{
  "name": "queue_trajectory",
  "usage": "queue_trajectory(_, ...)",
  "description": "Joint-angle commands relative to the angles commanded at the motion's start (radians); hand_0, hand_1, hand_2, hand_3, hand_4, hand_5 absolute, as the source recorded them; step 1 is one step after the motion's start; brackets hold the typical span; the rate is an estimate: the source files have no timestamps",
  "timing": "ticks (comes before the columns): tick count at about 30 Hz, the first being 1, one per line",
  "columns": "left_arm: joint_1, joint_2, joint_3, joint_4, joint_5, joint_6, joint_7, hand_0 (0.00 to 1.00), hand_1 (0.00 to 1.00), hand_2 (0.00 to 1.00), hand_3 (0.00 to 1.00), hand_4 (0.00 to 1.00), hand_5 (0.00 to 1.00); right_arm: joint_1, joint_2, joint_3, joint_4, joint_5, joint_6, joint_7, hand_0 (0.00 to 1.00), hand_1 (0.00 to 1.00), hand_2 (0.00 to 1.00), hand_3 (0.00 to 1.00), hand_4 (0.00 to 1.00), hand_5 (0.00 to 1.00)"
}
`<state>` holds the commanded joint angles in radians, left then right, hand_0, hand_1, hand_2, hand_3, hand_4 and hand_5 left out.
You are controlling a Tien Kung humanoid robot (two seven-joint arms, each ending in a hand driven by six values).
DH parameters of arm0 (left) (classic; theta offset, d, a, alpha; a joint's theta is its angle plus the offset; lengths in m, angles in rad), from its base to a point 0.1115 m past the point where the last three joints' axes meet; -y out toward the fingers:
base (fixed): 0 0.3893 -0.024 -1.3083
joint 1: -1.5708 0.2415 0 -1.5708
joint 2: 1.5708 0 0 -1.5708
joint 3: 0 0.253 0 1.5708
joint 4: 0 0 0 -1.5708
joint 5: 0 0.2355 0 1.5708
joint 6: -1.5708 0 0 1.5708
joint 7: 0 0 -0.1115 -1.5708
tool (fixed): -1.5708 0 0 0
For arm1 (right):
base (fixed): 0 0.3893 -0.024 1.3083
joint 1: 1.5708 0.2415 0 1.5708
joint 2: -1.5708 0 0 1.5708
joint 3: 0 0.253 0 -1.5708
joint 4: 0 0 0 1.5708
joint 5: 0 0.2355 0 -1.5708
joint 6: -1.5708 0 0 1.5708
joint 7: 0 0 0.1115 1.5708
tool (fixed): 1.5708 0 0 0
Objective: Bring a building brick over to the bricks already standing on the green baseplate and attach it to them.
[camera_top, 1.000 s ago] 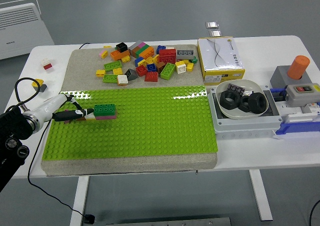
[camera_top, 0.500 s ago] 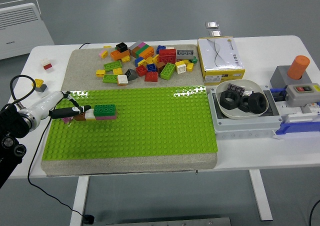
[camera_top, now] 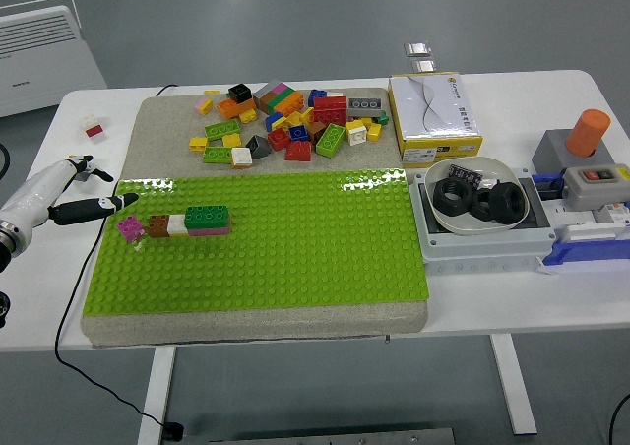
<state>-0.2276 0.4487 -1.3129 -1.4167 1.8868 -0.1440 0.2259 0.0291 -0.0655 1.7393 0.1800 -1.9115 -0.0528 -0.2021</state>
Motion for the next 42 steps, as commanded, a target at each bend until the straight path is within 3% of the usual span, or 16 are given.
queue_trajectory(2, 0.010, -0.007, 0.001, 0.001, 0.005, 0.019, -0.020, 0.998, 0.953, 0.956, 0.728, 0.885, 0.251, 0.000, -0.001, -0.002, 0.000, 0.002, 0.000, 0.000, 0.715, 0.724, 0.774, 0.790, 0.860, 0.998)
queue_trajectory(3, 0.014, -0.008, 0.001, 0.001, 0.008, 0.026, -0.027, 0.998, 0.945, 0.937, 0.728, 0.884, 0.118, 0.000, -0.001, -0.001, 0.000, 0.002, 0.000, 0.001, 0.715, 0.725, 0.775, 0.791, 0.859, 0.998)
queue_trajectory(8, 0.042, -0.007, 0.010, 0.005, 0.030, 0.074, -0.064, 0.998, 0.945, 0.937, 0.728, 0.884, 0.118, 0.000, -0.005, -0.002, 0.000, 0.008, -0.001, 0.003, 0.715, 0.725, 0.775, 0.791, 0.859, 0.998)
queue_trajectory(9, 0.045, -0.006, 0.011, 0.007, 0.034, 0.078, -0.065, 0.998, 0.944, 0.936, 0.723, 0.877, 0.065, 0.000, -0.006, -0.001, 0.000, 0.008, -0.002, 0.003, 0.714, 0.724, 0.776, 0.791, 0.859, 0.998)
queue_trajectory(11, 0.049, -0.004, 0.013, 0.013, 0.043, 0.084, -0.066, 0.998, 0.944, 0.936, 0.723, 0.877, 0.065, 0.001, -0.007, 0.002, 0.000, 0.006, -0.002, 0.004, 0.714, 0.724, 0.776, 0.791, 0.859, 0.998)
queue_trajectory(18, 0.036, -0.015, 0.021, 0.042, 0.060, 0.067, -0.031, 0.998, 0.955, 0.941, 0.729, 0.885, 0.076, 0.006, -0.010, 0.005, 0.000, 0.002, -0.002, 0.005, 0.714, 0.724, 0.776, 0.791, 0.859, 0.998)
queue_trajectory(20, 0.032, -0.028, 0.017, 0.048, 0.062, 0.047, -0.007, 0.998, 0.955, 0.941, 0.729, 0.885, 0.076, 0.007, -0.010, 0.005, 0.000, 0.000, -0.002, 0.005, 0.714, 0.724, 0.776, 0.791, 0.859, 0.998)
queue_trajectory(21, 0.030, -0.039, 0.010, 0.049, 0.062, 0.037, 0.004, 0.998, 0.959, 0.949, 0.730, 0.899, 0.172, 0.008, -0.011, 0.003, 0.000, 0.000, -0.003, 0.005, 0.714, 0.724, 0.776, 0.792, 0.858, 0.998)
queue_trajectory(28, 0.034, -0.152, -0.091, 0.038, 0.076, 0.003, 0.039, 0.998, 0.953, 0.937, 0.721, 0.894, 0.205, 0.010, -0.009, 0.003, 0.000, -0.006, -0.003, 0.002, 0.713, 0.724, 0.776, 0.792, 0.858, 0.998)
queue_trajectory(42, 0.078, -0.220, -0.177, 0.003, 0.091, -0.018, 0.064, 0.994, 0.950, 0.933, 0.715, 0.892, 0.247, 0.010, -0.004, -0.012, 0.000, 0.003, -0.004, -0.001, 0.713, 0.725, 0.776, 0.793, 0.856, 0.998)
